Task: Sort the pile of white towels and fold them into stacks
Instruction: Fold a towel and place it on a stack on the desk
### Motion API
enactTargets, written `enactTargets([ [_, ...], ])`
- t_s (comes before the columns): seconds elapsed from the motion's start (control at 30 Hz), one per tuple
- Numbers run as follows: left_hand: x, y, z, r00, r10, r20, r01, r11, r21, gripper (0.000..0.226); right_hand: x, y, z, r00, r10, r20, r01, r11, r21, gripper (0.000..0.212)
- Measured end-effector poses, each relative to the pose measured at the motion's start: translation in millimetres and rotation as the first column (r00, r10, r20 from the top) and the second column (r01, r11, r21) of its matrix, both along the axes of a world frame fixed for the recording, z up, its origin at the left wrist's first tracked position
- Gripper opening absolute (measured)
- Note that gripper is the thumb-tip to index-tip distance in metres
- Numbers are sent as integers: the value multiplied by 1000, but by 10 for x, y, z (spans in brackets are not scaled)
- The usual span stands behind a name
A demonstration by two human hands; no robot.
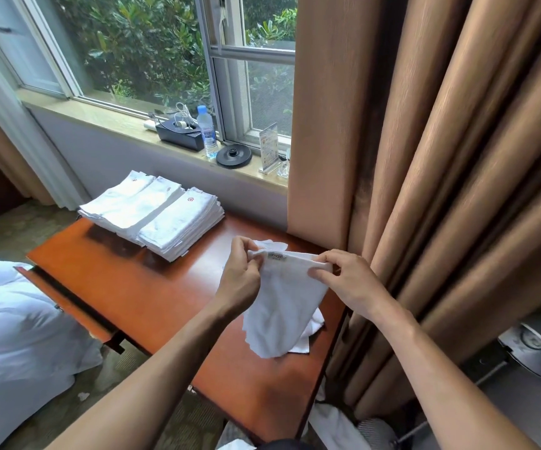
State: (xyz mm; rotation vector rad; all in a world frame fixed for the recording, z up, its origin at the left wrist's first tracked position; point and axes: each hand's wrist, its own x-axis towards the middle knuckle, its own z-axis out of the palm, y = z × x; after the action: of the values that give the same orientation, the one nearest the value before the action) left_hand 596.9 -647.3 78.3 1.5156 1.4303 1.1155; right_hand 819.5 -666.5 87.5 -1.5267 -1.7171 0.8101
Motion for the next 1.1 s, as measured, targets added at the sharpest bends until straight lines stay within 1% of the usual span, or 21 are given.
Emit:
enactTargets([
  [0.03,-3,-1,4,999,33,-3,-33,999,7,20,-10,-7,-1,999,-2,-38,3,1000,10,7],
  [0.1,5,19,17,994,111,-21,-111,994,23,18,-22,-7,9,995,-17,-99,19,1000,24,19],
  [0.17,33,63,6,983,164,-86,-165,986,-4,11,-36,-2,29,989,-26,-148,32,999,36,25],
  [0.23,121,58,17,976,169,-136,-183,978,-96,27,-68,-1,39,984,-32,-175,39,999,37,31],
  [0.27,179,29,22,984,145,-105,-159,977,-140,33,-89,-2,42,982,-31,-184,38,999,31,32],
  [0.3,244,-8,27,995,84,-50,-91,982,-164,36,-105,-3,44,981,-30,-194,37,999,28,31],
  [0.33,315,-44,24,1000,-13,16,16,983,-181,38,-120,-5,51,977,-30,-213,36,999,25,30],
  [0.4,427,-105,13,968,-226,112,247,940,-236,41,-135,4,64,962,-36,-270,42,999,16,27],
  [0.43,467,-132,28,948,-286,140,313,915,-253,44,-133,14,73,954,-39,-298,43,999,7,27],
  [0.5,518,-140,49,928,-324,184,364,894,-260,52,-122,18,97,928,-23,-372,12,999,-30,28],
  [0.57,544,-131,57,917,-346,196,386,896,-222,52,-121,1,105,881,-7,-474,-31,997,-73,26],
  [0.67,540,-85,69,932,-317,177,346,923,-167,26,-63,-30,109,833,-38,-552,-15,996,-90,27],
  [0.73,493,-46,69,946,-266,183,302,930,-208,28,7,-51,97,834,-76,-547,26,995,-98,26],
  [0.77,467,-26,74,948,-260,183,300,924,-236,29,49,-58,78,858,-106,-503,66,993,-96,24],
  [0.83,413,20,81,951,-246,185,291,916,-276,27,141,-67,7,914,-170,-369,148,985,-86,23],
  [0.9,353,41,119,952,-215,216,274,914,-300,23,199,-69,-108,954,-205,-217,189,978,-91,30],
  [0.93,325,43,149,948,-211,237,278,913,-300,21,205,-71,-163,964,-208,-167,191,975,-112,34],
  [0.97,297,50,164,942,-215,258,289,910,-296,19,192,-74,-206,967,-202,-153,180,973,-147,37],
  [1.0,271,54,172,935,-222,276,301,908,-292,21,167,-79,-244,967,-188,-173,155,969,-191,39],
  [1.03,248,54,181,929,-229,292,313,906,-286,24,139,-84,-276,958,-173,-227,117,963,-241,38],
  [1.1,231,52,221,916,-252,313,338,903,-265,26,96,-77,-305,913,-161,-374,37,948,-317,31],
])
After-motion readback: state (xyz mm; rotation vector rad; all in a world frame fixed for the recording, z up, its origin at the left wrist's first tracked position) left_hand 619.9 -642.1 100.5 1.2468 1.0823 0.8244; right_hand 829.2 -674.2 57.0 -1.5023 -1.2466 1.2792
